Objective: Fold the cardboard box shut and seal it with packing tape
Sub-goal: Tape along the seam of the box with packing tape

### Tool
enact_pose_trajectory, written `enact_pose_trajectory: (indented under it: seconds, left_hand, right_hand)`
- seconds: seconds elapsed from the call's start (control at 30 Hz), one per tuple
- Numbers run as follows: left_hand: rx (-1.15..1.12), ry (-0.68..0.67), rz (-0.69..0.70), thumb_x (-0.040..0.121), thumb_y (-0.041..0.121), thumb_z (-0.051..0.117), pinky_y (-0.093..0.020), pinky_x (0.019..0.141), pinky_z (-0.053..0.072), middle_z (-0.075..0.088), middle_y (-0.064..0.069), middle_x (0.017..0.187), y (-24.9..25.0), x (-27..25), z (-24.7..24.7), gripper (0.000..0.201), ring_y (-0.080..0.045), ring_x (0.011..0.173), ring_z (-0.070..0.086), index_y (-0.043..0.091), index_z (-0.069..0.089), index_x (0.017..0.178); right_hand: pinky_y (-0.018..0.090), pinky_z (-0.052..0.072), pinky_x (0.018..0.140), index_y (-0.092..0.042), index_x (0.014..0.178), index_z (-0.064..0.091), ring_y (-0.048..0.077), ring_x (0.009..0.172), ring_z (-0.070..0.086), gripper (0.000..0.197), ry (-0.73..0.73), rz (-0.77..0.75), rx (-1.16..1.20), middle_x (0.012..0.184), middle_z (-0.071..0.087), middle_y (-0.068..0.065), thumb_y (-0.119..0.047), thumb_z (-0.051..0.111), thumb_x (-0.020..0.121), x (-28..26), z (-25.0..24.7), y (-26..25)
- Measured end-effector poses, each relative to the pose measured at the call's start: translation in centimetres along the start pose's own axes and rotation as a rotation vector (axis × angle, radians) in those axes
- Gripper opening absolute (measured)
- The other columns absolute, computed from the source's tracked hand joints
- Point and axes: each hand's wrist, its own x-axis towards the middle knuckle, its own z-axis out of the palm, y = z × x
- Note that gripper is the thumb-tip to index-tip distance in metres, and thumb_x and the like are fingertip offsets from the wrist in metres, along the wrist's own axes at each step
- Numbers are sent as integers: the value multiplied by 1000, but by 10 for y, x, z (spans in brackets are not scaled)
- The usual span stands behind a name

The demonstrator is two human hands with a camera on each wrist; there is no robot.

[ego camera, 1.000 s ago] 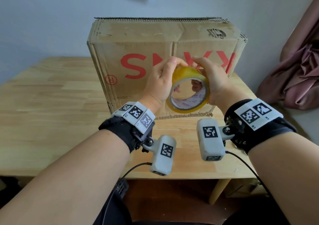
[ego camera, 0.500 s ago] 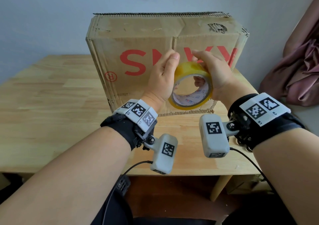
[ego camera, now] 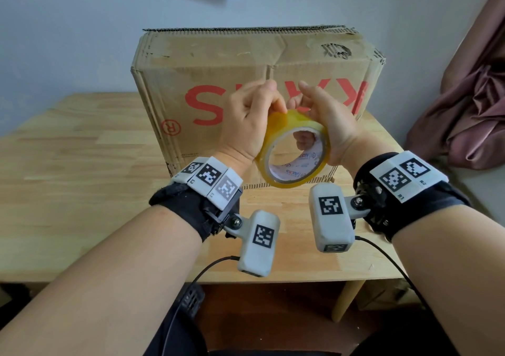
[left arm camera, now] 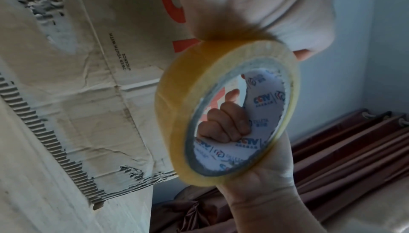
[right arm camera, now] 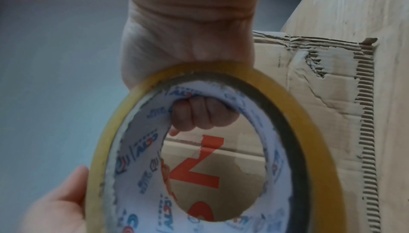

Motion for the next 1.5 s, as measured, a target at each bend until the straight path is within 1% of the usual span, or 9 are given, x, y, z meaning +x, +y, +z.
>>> enact_pose_trajectory:
  seconds: [0.17,0.37,0.43,0.57,0.73,1.03,1.27,1.37,1.5]
  left_hand:
    - [-10,97,5,94,20,43,-20,69,43,52,-3,54,-1,-3,3,46,-6,56,49,7,56,52]
    - [72,76,30,94,26,42,-24,57,40,41,-3,52,-4,-5,3,45,-15,52,42,10,44,53]
    - [58,3,27,97,22,39,-19,66,42,52,-1,60,-3,-3,3,40,-7,60,50,8,53,62]
    - [-16,-128,-24,96,19,36,-27,76,45,60,-6,72,1,1,3,42,-10,73,56,0,62,68]
    - [-12,-43,-12,95,10,38,-14,69,39,54,0,60,4,-1,2,44,-1,60,51,-4,59,59]
    - [5,29,-61,97,13,40,-17,54,31,30,4,48,3,-6,4,48,-5,45,31,13,36,50]
    - [-15,-47,-74,99,14,36,-12,66,41,58,4,60,4,-2,3,48,1,59,54,3,64,62]
    - [-25,0,-95,99,15,39,-15,63,41,51,0,53,4,-1,4,49,-7,53,49,4,56,54]
    - [-64,29,-74,99,13,40,-16,67,40,35,-23,50,9,-1,3,53,-36,54,36,-1,38,47]
  right_hand:
    - [20,26,43,-16,71,53,15,39,32,41,24,12,68,50,44,1,-48,43,95,1,-2,2]
    - [20,28,43,-17,70,51,16,40,33,43,82,15,54,51,43,2,-52,43,94,1,-5,0]
    - [20,29,42,-16,70,50,16,39,32,44,95,34,94,48,41,1,-52,43,95,4,-7,0]
    - [19,27,40,-15,68,50,15,37,29,49,62,82,112,44,38,1,-54,38,95,5,-7,2]
    - [20,24,43,-16,63,50,16,41,27,52,71,123,103,46,37,1,-56,39,94,2,-3,3]
    - [19,25,41,-17,62,50,15,40,29,51,118,113,43,46,38,1,-58,42,92,0,2,-5]
    - [19,21,43,-16,56,49,15,39,25,58,84,157,86,44,35,1,-60,38,93,3,0,2]
    - [18,21,42,-17,59,48,15,39,26,55,84,164,94,44,35,0,-60,38,93,2,-1,1]
    - [19,22,42,-17,59,49,15,39,26,54,90,158,91,44,35,0,-59,40,92,2,0,0]
